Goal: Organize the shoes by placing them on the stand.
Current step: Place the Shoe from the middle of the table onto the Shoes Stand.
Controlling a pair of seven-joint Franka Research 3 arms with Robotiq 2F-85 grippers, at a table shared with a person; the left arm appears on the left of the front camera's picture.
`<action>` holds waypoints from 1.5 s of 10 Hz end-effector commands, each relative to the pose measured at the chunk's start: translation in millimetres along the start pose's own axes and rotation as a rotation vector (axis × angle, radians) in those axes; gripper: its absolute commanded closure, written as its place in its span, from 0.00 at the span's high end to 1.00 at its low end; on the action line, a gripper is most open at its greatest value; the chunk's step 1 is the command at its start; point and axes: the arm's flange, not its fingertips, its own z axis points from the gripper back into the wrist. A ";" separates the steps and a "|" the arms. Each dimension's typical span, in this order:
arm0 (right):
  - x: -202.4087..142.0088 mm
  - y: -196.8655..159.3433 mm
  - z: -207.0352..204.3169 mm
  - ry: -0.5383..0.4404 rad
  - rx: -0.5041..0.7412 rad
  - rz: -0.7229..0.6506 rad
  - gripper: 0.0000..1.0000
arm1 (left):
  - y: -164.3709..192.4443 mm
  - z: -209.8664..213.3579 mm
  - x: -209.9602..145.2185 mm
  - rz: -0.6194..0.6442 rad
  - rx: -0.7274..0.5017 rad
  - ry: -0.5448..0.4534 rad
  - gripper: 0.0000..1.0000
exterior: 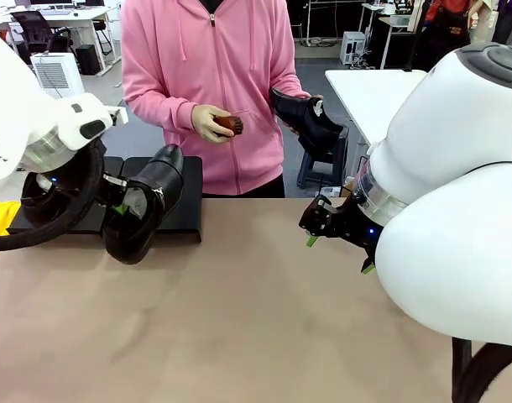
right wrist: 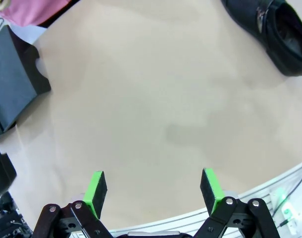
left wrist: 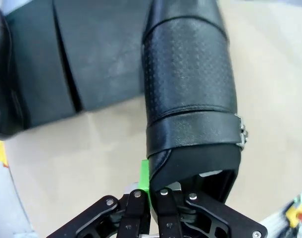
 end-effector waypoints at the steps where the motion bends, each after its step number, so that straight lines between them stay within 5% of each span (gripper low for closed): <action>1: 3.1 2.6 0.7 0.011 0.015 0.016 1.00 | 35.9 -4.8 25.7 0.087 0.073 -0.117 0.00; 8: 3.1 2.6 0.7 0.011 0.015 0.016 1.00 | 116.7 -43.8 86.3 0.159 0.218 -0.120 0.00; 15: 3.1 2.6 0.7 0.011 0.015 0.016 1.00 | 135.9 -82.1 94.0 0.190 0.245 -0.065 0.00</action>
